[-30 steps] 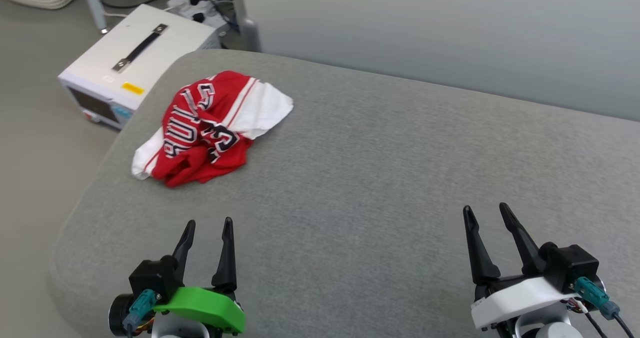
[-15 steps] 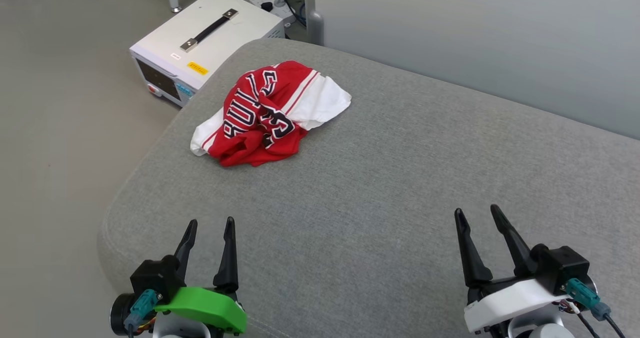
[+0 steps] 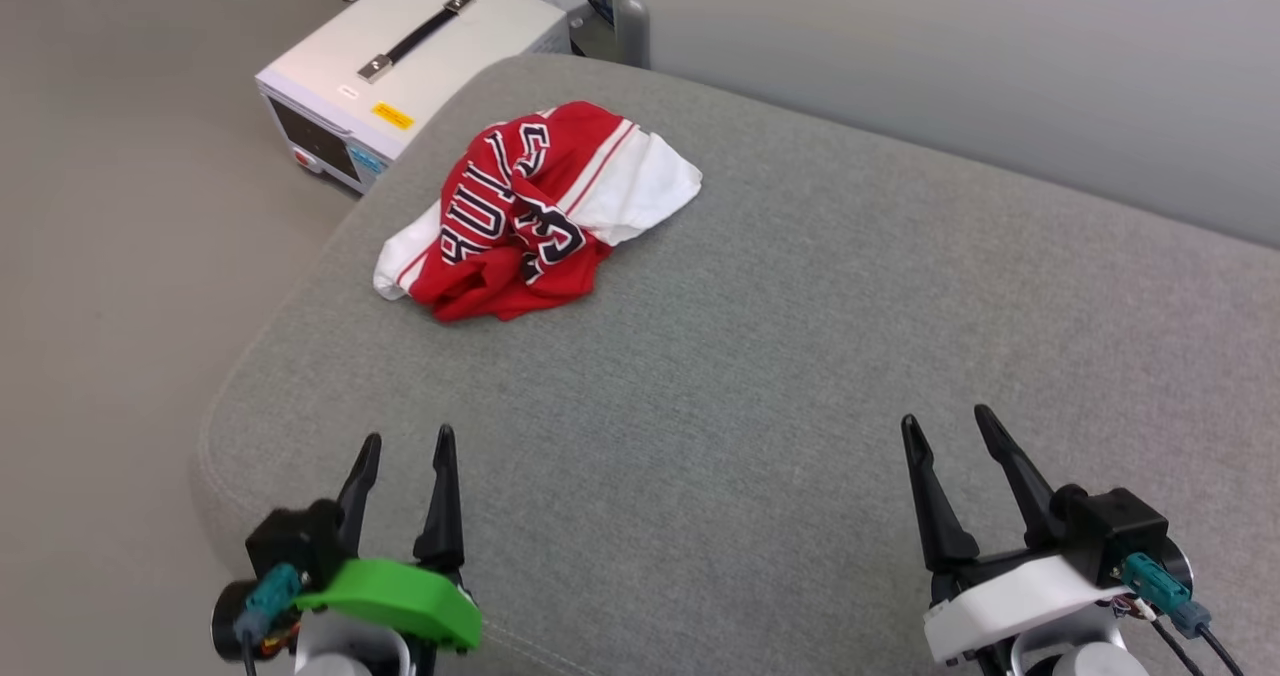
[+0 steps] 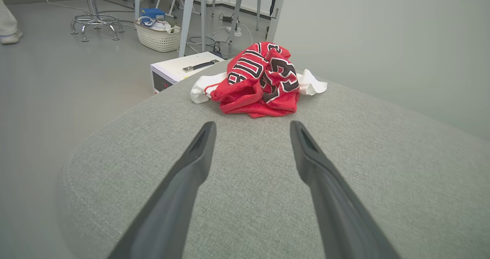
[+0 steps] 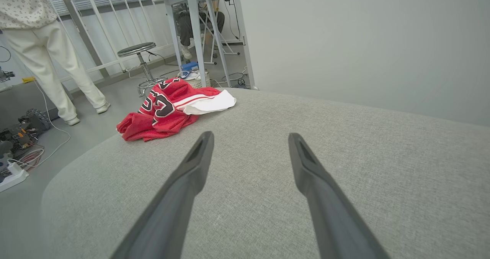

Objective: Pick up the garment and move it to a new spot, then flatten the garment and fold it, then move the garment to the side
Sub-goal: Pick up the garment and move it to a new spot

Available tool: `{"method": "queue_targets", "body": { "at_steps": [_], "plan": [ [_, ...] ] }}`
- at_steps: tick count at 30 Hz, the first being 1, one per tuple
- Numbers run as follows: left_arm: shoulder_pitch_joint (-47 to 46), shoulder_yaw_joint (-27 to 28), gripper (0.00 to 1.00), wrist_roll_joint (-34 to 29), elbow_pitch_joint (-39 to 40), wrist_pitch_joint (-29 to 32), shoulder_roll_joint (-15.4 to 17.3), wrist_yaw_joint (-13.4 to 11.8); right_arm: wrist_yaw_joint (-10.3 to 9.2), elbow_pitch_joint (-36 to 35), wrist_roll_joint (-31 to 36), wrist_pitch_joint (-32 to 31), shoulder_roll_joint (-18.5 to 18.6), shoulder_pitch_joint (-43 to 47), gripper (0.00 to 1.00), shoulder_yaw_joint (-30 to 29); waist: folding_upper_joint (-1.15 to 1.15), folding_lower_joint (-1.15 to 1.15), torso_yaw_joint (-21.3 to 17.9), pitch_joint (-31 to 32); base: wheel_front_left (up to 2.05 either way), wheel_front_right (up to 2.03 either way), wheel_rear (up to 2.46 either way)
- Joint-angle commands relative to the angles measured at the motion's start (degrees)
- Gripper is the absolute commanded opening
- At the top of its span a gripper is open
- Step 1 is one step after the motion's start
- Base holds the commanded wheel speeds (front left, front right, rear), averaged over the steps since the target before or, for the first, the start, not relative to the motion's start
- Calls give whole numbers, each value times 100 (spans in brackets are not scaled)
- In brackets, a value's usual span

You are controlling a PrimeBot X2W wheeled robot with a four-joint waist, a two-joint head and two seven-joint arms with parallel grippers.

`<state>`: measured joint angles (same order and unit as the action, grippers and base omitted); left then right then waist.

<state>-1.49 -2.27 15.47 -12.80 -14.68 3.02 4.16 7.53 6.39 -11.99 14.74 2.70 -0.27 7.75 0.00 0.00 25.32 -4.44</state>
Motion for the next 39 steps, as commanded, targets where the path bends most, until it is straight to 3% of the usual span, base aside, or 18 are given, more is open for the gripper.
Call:
{"method": "queue_targets", "body": {
  "at_steps": [1, 5, 10, 19, 24, 32, 39],
  "plan": [
    [-310, 37, 100, -42, -109, -32, -4, 76, -4, -33, 88, 26, 18, -133, 100, -13, 0, 0, -244, -334, 0, 0, 0],
    [-1023, -19, 100, 122, -586, 74, 274, 240, -4, -72, 290, 26, 33, -288, 100, -44, 0, 0, -503, -751, 0, 0, 0],
    [-2227, -165, 100, 508, -840, 900, 812, 316, -4, -235, 428, 26, 97, -534, 100, -84, 0, 0, -782, -1290, 0, 0, 0],
    [-4105, -1106, 100, 1800, -1212, 2970, 2219, 331, -4, -566, 561, 26, 247, -1012, 100, -28, 0, 0, -1254, -2207, 0, 0, 0],
    [-4684, -1511, 100, 2346, -1456, 3487, 2925, 332, -4, -663, 587, 26, 261, -1212, 100, 63, 0, 0, -1528, -2606, 0, 0, 0],
    [-5121, -1970, 100, 3345, -1917, 4219, 3395, 332, -4, -734, 617, 26, 250, -1334, 100, 117, 0, 0, -1784, -3003, 0, 0, 0],
    [-5189, -2133, 100, 3767, -2475, 4611, 3440, 332, -4, -847, 562, 26, 213, -1403, 100, 125, 0, 0, -1925, -3146, 0, 0, 0]
  ]
}}
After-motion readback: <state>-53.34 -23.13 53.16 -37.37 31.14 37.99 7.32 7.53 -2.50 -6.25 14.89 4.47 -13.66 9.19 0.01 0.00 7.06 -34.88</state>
